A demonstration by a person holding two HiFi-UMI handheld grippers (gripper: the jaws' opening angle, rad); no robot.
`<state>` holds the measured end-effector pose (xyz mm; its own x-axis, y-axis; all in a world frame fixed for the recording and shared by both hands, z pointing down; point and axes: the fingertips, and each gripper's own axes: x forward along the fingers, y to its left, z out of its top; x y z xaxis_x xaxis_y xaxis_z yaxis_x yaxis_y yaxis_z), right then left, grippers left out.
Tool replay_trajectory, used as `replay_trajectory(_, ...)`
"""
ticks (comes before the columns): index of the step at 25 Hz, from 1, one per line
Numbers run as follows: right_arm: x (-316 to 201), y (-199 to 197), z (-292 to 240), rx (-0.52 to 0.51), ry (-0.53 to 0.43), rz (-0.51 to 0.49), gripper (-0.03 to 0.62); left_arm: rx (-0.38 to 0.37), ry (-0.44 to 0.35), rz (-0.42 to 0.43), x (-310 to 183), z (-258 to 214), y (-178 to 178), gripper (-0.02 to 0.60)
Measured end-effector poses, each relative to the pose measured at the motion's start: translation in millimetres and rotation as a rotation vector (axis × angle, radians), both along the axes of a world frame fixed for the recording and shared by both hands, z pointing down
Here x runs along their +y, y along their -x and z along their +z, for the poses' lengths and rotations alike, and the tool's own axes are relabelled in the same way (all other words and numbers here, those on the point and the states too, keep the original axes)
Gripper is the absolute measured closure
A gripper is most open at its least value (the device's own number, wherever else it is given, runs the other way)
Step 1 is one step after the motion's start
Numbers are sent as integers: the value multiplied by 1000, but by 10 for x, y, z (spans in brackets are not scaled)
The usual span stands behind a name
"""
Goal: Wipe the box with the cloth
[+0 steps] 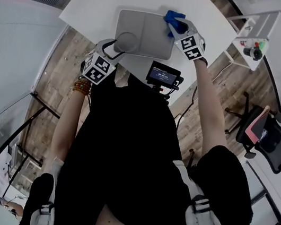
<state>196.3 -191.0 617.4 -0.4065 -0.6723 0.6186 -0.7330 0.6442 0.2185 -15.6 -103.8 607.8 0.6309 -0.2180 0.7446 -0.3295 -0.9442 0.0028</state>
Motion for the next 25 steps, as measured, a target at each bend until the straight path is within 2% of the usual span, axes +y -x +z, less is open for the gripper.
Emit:
replay_trajectory(3,55,0,20,37,11,-29,500,-26,15,3,42,92,-35,342)
replay_trajectory(13,86,54,74,16,93,-45,503,-44,15,-51,61,166,-52,336)
replay_trajectory(25,133,136,73,26,126,-50,508,-106,39,-51,30,197,-15,336)
